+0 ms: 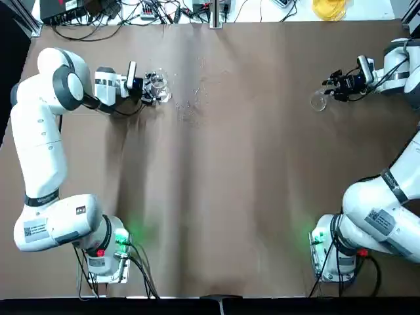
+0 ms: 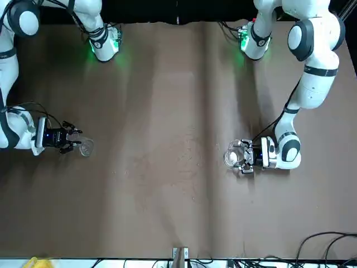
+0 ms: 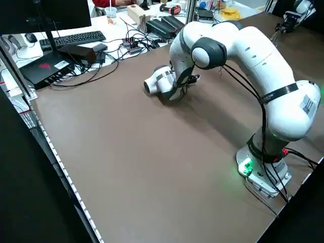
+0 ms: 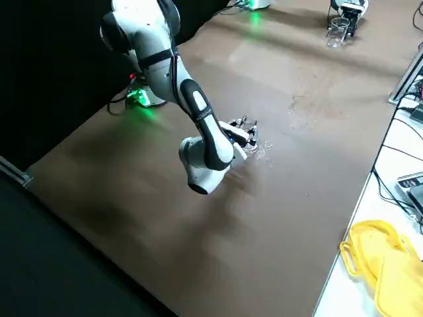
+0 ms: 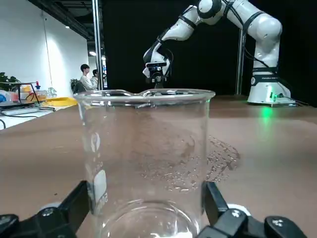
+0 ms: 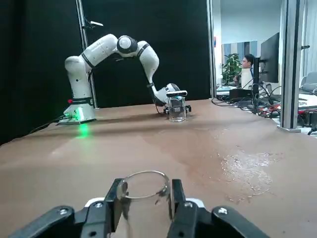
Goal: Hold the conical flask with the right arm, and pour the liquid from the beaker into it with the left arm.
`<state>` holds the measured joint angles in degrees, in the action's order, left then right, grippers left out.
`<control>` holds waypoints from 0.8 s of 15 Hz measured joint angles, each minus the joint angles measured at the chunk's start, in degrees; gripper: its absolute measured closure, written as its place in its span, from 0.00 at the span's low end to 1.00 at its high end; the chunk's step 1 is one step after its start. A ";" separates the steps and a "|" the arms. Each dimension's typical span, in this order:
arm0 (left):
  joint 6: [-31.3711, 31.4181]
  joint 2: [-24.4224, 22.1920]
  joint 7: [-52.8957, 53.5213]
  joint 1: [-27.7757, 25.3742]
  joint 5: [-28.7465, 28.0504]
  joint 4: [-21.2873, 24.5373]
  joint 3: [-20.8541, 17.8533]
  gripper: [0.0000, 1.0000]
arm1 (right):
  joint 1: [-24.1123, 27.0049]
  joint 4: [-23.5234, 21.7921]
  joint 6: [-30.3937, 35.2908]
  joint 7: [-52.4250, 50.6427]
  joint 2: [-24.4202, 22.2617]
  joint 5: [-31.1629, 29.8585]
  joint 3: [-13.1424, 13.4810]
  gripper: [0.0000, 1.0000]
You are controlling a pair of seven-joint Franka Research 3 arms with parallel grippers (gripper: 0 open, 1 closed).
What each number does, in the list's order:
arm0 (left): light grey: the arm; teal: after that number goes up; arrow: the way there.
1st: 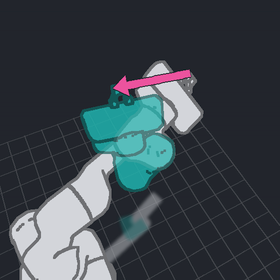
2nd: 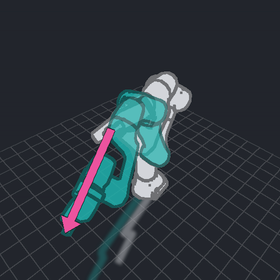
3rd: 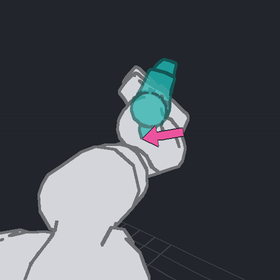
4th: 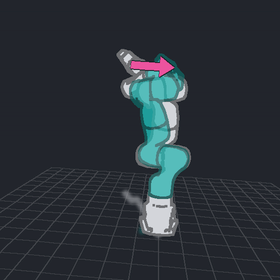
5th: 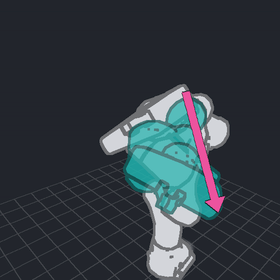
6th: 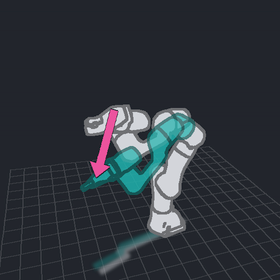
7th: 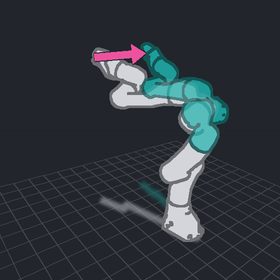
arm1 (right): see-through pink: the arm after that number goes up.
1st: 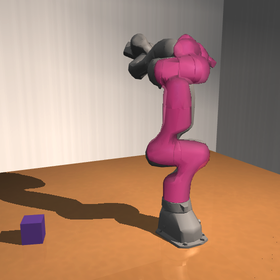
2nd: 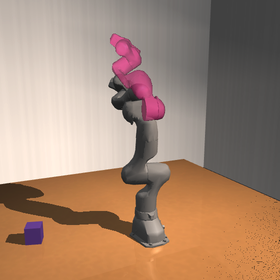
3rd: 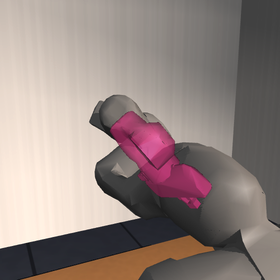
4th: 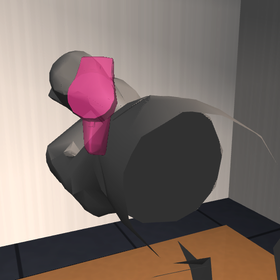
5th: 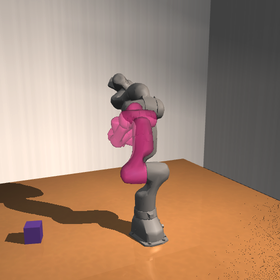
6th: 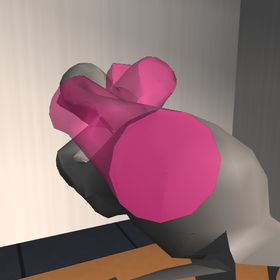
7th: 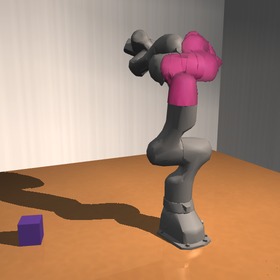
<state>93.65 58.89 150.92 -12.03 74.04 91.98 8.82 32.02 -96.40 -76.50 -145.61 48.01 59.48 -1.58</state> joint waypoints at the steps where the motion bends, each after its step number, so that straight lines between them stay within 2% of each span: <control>1: 0.01 -0.02 -0.01 0.00 0.00 -0.01 0.00 0.04 | 0.00 0.12 -0.03 0.00 0.00 0.00 0.00 0.57; 4: 0.47 -0.59 -0.80 0.09 0.16 -1.06 0.09 0.04 | -0.02 0.41 -0.34 0.02 0.00 0.01 -0.01 0.63; 5: 0.64 -1.21 -1.94 0.17 0.17 -1.47 0.16 0.04 | -0.11 0.48 -0.38 0.02 0.00 0.01 -0.04 0.69; 8: 1.08 -4.24 -5.62 0.99 0.17 -2.35 0.34 0.04 | -0.61 0.64 -0.64 0.05 0.01 0.02 -0.11 0.95; 12: 3.05 -9.28 -10.99 4.16 0.14 -3.30 0.34 0.04 | -1.42 0.77 -0.74 0.09 0.00 0.02 -0.14 0.99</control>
<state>96.70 49.61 139.93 -7.87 74.18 88.68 9.17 30.60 -95.63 -77.24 -145.52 48.02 59.50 -1.72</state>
